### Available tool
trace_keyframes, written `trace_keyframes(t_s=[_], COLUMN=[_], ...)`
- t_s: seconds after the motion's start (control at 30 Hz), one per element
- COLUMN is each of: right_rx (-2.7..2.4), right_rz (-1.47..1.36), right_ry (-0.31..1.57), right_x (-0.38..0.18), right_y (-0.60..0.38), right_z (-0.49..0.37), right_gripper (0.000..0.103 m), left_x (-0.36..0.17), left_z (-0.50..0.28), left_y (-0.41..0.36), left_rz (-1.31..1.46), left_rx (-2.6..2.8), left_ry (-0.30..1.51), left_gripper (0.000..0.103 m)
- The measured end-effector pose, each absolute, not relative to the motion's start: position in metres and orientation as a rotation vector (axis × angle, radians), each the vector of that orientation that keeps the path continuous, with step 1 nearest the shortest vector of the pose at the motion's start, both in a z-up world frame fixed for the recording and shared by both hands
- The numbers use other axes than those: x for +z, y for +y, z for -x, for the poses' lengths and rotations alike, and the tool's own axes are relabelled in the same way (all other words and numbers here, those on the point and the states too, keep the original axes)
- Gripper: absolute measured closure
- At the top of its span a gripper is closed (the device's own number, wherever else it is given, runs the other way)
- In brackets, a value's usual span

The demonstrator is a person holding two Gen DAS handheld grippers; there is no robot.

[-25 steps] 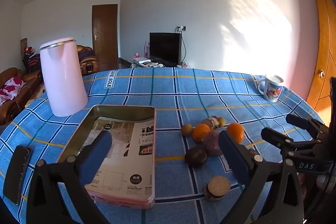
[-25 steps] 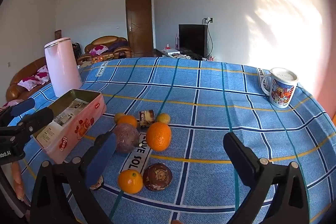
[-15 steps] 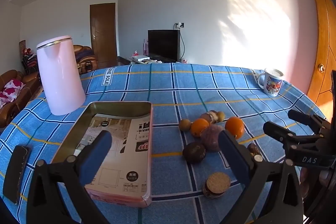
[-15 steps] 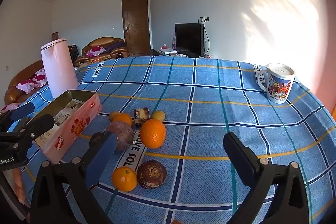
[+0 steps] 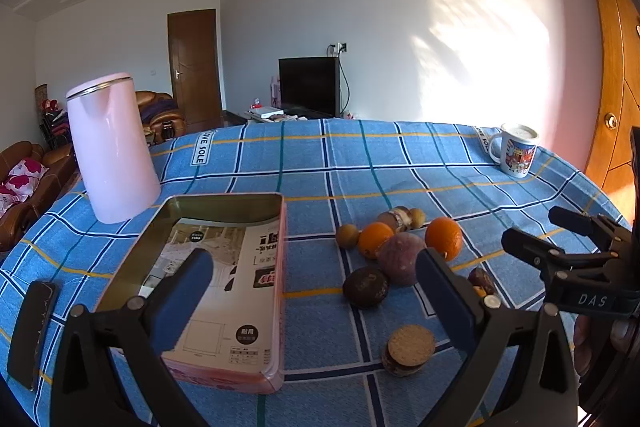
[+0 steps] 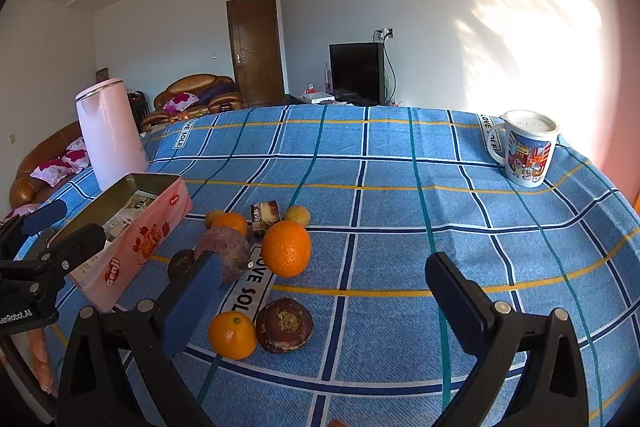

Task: Organize fruits
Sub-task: 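Move both tools toward the fruit pile beside the open tin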

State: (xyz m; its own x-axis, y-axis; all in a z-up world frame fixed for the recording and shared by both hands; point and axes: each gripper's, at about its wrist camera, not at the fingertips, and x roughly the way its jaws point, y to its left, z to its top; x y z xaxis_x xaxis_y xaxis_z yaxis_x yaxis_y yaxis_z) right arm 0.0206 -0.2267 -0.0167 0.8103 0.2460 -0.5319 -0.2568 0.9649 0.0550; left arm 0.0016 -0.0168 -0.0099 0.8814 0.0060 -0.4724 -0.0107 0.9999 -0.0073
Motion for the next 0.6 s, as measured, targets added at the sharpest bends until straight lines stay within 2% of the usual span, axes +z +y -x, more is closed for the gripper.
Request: trace_keyframes(t_s=[0.6], right_rx=[0.265], right_rz=[0.004], right_ry=[0.558], right_x=[-0.0179], right_y=[-0.2297], right_z=[-0.0185], right_gripper=[0.001], left_x=[-0.0109], left_z=[-0.0021], left_y=[-0.0159], left_rz=[0.014], left_rx=[0.007], left_ry=[0.497], left_gripper=[0.000])
